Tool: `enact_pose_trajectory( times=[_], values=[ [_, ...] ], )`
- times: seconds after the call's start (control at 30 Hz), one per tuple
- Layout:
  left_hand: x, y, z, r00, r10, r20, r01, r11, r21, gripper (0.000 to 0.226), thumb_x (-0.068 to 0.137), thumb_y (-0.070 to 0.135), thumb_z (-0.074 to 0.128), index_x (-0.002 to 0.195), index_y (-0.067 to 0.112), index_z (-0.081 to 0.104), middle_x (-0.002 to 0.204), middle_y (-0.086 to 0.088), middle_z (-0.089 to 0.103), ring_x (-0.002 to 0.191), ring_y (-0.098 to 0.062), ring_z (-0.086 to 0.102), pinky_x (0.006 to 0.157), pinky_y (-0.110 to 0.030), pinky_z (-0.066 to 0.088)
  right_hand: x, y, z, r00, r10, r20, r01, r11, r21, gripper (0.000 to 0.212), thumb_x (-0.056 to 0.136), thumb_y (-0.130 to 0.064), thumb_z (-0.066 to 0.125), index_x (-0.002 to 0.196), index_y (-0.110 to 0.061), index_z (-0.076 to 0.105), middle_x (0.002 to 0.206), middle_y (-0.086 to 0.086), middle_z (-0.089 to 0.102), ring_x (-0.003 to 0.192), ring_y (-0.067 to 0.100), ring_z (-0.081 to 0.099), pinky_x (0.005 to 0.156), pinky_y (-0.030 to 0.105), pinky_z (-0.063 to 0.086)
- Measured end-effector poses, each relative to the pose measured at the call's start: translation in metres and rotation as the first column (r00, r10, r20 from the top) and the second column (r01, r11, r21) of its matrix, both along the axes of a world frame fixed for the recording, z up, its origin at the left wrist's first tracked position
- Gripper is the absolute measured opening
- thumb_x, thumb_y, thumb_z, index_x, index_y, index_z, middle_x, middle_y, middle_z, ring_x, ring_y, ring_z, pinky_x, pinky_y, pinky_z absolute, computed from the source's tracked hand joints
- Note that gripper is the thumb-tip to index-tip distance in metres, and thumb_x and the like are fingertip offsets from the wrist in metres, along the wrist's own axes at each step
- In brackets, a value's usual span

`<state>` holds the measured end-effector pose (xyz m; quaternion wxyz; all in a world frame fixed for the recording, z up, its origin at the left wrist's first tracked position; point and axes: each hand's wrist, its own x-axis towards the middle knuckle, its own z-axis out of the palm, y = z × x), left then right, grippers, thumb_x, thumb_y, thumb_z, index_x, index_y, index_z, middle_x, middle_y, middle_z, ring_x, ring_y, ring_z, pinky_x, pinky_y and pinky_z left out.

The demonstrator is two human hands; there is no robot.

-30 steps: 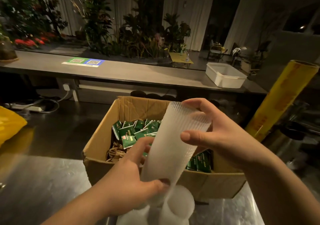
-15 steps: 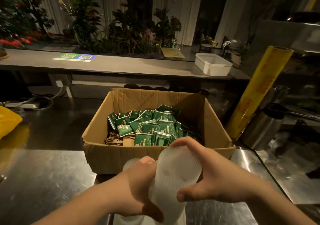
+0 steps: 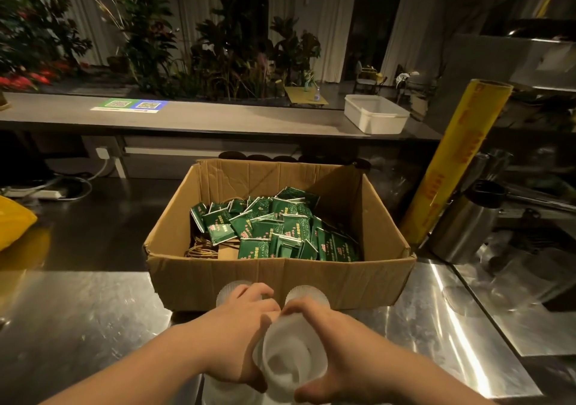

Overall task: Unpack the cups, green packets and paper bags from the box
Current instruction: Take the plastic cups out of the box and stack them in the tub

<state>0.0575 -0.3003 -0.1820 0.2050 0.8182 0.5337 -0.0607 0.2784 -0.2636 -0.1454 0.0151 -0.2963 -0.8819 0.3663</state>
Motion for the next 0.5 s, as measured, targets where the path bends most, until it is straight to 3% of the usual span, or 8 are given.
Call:
enact_pose_trajectory(
  times=[0.2, 0.27, 0.37, 0.5],
  values=[
    [-0.006, 0.003, -0.009, 0.998, 0.064, 0.022, -0.061, 0.99, -0.124, 0.084, 0.08, 0.063, 0.074, 0.151, 0.033, 0.04, 0.156, 0.014, 0.028, 0.151, -0.011, -0.007, 0.125, -0.048, 0.002, -0.007, 0.003, -0.02, 0.997, 0.065, 0.051, -0.066, 0.997, 0.028, 0.081, 0.082, -0.049, 0.082, 0.144, -0.049, 0.031, 0.146, -0.02, 0.046, 0.131, 0.004, 0.049, 0.109, 0.038, 0.047],
    [-0.006, 0.005, -0.01, 0.999, 0.046, 0.001, -0.045, 0.991, -0.127, 0.091, 0.078, 0.065, 0.076, 0.154, 0.029, 0.041, 0.158, 0.015, 0.026, 0.152, -0.009, -0.01, 0.124, -0.045, -0.006, -0.011, 0.008, -0.037, 0.988, 0.112, 0.108, -0.124, 0.986, 0.113, 0.083, 0.084, -0.046, 0.081, 0.149, -0.043, 0.03, 0.147, -0.012, 0.044, 0.134, 0.011, 0.047, 0.11, 0.041, 0.044],
    [-0.009, 0.007, -0.014, 0.999, -0.001, -0.035, -0.003, 0.995, -0.1, 0.099, 0.078, 0.071, 0.072, 0.157, 0.025, 0.035, 0.162, 0.013, 0.023, 0.151, -0.006, -0.015, 0.117, -0.038, -0.019, -0.015, 0.017, -0.061, 0.961, 0.132, 0.242, -0.211, 0.918, 0.336, 0.083, 0.086, -0.051, 0.076, 0.152, -0.035, 0.029, 0.151, -0.01, 0.042, 0.141, 0.013, 0.033, 0.115, 0.042, 0.027],
    [-0.014, 0.007, -0.016, 0.998, 0.004, -0.059, -0.008, 0.998, -0.066, 0.103, 0.079, 0.078, 0.064, 0.158, 0.021, 0.032, 0.165, 0.007, 0.021, 0.155, -0.011, -0.015, 0.116, -0.034, -0.018, -0.02, 0.021, -0.063, 0.947, 0.126, 0.294, -0.266, 0.823, 0.503, 0.077, 0.092, -0.052, 0.068, 0.154, -0.029, 0.028, 0.159, -0.008, 0.036, 0.151, 0.023, 0.016, 0.116, 0.05, 0.018]
  ],
)
